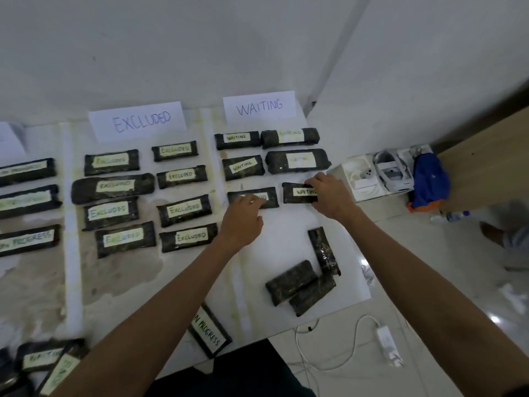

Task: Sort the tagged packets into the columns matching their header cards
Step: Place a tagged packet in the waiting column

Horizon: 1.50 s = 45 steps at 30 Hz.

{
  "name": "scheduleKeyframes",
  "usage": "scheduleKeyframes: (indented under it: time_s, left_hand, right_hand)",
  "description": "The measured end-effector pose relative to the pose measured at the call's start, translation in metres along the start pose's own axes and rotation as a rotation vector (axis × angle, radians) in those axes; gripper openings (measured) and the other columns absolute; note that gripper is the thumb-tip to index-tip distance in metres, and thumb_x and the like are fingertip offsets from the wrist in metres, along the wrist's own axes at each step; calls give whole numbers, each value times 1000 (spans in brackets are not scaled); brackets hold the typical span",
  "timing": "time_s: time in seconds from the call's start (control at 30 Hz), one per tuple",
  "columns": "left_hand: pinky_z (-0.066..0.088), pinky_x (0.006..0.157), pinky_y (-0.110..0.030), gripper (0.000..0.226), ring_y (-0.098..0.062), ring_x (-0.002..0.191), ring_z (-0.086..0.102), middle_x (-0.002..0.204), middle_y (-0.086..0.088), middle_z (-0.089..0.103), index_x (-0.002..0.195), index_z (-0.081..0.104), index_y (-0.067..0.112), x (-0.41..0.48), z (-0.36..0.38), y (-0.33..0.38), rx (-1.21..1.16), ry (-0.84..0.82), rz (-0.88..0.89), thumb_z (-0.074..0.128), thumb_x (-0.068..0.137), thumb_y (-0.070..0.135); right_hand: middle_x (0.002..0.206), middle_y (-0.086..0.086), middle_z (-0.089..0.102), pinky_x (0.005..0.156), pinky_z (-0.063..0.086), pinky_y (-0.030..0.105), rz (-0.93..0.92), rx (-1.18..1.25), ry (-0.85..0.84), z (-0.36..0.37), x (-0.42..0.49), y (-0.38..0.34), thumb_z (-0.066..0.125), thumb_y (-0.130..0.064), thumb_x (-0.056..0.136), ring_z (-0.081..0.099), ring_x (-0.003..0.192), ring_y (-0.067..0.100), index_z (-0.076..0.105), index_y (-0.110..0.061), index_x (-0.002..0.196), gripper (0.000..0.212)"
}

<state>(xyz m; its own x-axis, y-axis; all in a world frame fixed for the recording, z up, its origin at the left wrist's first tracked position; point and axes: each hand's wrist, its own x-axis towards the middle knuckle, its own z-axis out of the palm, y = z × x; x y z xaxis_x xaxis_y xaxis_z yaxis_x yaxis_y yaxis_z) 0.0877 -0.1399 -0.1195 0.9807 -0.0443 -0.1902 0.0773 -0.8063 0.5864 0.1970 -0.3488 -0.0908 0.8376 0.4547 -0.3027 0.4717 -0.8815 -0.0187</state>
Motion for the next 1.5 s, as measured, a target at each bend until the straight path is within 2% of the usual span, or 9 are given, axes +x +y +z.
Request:
scheduleKeyframes:
  time_s: [0.17, 0.4, 0.53, 0.67, 0.77, 0.87, 1.03, 1.2, 1.5]
  left_hand:
    - [38, 94, -45, 43, -35, 118, 44, 130, -15, 51, 126, 52, 8, 15, 17, 5, 167, 8, 71, 55, 83, 11]
    - [40, 92, -45, 44, -35, 119, 43, 130, -16, 49, 126, 52, 7, 15, 15, 18, 146, -5, 121, 56, 82, 9]
    - [43, 90, -44, 45, -35, 113, 47, 125, -14, 53, 125, 54, 9, -3, 15, 26, 82, -24, 131, 55, 81, 10]
    - [45, 87, -44, 40, -34, 111, 48, 121, -12, 55, 121, 57, 12, -30, 23, 31, 37, -88, 120, 52, 81, 15]
    - [44, 88, -42, 38, -30, 109, 47, 120, -9, 55, 122, 56, 12, -46, 30, 29, -9, -119, 97, 54, 85, 13]
    - [44, 90, -41, 38, -28, 109, 46, 120, -7, 54, 124, 54, 13, -57, 33, 29, -58, -143, 79, 52, 86, 15]
    - [41, 95, -32, 37, -22, 111, 46, 121, -5, 53, 126, 52, 16, -66, 25, 37, -192, -135, 38, 51, 89, 15]
    - [40, 85, -22, 35, -13, 104, 52, 118, -1, 54, 124, 53, 19, -71, 15, 50, -367, -137, -26, 55, 89, 15]
    - [50, 64, -16, 32, -9, 79, 63, 100, -1, 63, 125, 51, 16, -81, 0, 56, -677, -178, -245, 53, 92, 19]
  right_hand:
    - [125, 14, 51, 89, 40, 43, -53, 31, -19, 21, 20, 9, 64, -10, 81, 48, 111, 33, 53, -13, 127, 47]
    - [126, 18, 49, 90, 40, 44, -52, 168, 58, 21, 7, 7, 68, -6, 75, 49, 110, 35, 48, -10, 132, 60]
    - [123, 15, 47, 86, 44, 40, 150, 275, 28, 24, -35, -10, 67, -21, 81, 48, 107, 31, 50, -11, 125, 49]
    - [127, 16, 40, 81, 47, 41, 444, 226, -194, 48, -82, -32, 67, -45, 80, 48, 109, 35, 37, -11, 129, 67]
    - [123, 18, 43, 73, 46, 38, 487, 286, -184, 61, -96, -39, 66, -35, 83, 52, 103, 35, 38, -10, 128, 58]
    - [112, 19, 55, 67, 40, 35, 427, 333, -62, 62, -95, -42, 50, -16, 92, 57, 93, 36, 45, -4, 121, 32]
    - [108, 13, 64, 74, 48, 28, 519, 836, 101, 33, -92, -24, 58, -8, 87, 62, 87, 25, 56, -9, 123, 36]
    - [106, 18, 66, 80, 57, 43, 646, 1531, 77, 11, -99, -31, 60, -4, 88, 66, 93, 31, 60, -6, 111, 22]
    - [104, 18, 67, 80, 58, 41, 611, 1750, 11, 2, -108, -75, 63, -2, 87, 68, 89, 30, 57, -2, 115, 29]
